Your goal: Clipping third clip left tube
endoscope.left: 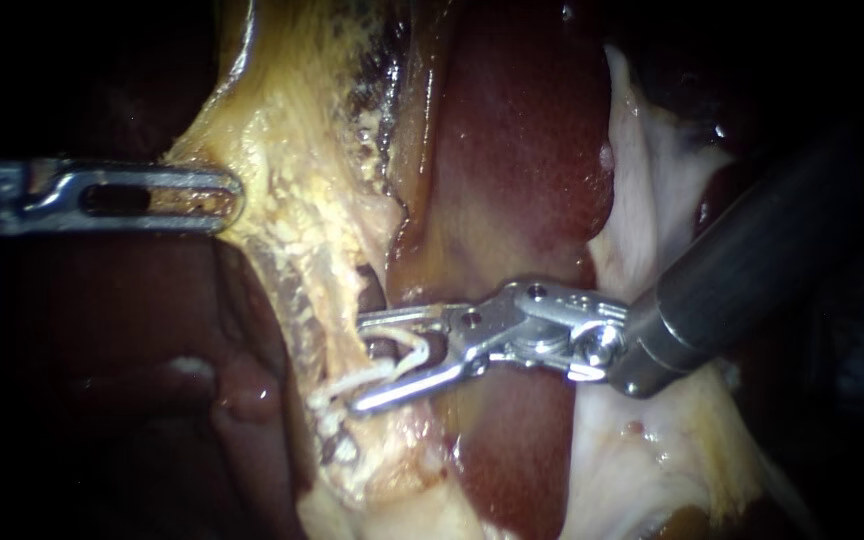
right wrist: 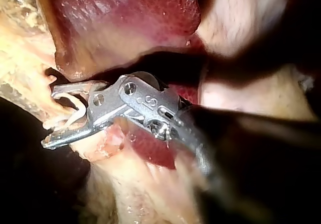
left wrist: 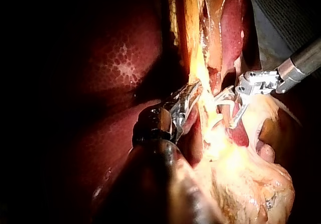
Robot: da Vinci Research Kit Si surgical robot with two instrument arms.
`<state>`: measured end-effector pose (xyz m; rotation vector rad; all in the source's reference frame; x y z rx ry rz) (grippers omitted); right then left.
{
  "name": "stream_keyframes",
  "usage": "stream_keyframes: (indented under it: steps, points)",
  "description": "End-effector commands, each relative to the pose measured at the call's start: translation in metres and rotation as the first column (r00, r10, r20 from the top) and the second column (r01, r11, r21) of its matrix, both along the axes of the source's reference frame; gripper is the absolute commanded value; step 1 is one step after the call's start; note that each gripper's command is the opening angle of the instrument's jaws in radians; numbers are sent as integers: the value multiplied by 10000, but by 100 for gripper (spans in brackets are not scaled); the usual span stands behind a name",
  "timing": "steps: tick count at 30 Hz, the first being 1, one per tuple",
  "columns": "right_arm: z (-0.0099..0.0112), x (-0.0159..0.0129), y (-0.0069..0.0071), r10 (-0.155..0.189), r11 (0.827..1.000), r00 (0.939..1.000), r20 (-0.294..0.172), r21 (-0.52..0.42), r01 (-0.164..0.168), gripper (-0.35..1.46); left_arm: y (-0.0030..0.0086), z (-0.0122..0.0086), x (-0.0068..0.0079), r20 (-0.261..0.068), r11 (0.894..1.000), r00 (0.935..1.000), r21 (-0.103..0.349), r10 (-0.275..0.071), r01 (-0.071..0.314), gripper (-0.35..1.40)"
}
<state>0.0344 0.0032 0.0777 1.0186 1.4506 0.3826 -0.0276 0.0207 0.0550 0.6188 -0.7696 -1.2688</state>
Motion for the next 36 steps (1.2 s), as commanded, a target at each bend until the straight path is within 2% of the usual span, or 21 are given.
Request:
stream_keyframes:
  steps: [1,4,7,15,18,24,33,36]
  points:
    - [-3,0,4,-82,9999,9999,-101,90,83,59,0,1,0,9,10000,10000,-3,8,-8,-35]
    - [-7,6,12,-292,9987,9989,-371,407,307,58,1,2,0,8,10000,10000,-5,8,-8,-35]
    - [-4,19,12,-482,9975,9975,-526,500,509,58,1,4,0,8,10000,10000,-9,9,-9,-35]
    - [3,44,-21,-1180,9884,9911,-610,891,1232,58,2,8,1,7,10000,10000,-22,12,-12,-35]
    - [-2,46,-26,-1463,9825,9868,-690,1065,1531,57,2,10,1,7,10000,10000,-28,12,-12,-35]
    - [-8,48,-29,-1802,9695,9791,-939,1513,1929,54,3,21,4,7,10000,10000,-57,22,-22,-35]
    - [-7,57,-27,-1738,9546,9748,-1398,2193,2017,53,1,43,6,-71,9999,9999,-118,82,-82,-35]
    - [-8,61,-27,-1581,9503,9798,-1224,2507,1846,53,1,43,6,-74,9999,9999,-118,77,-78,-35]
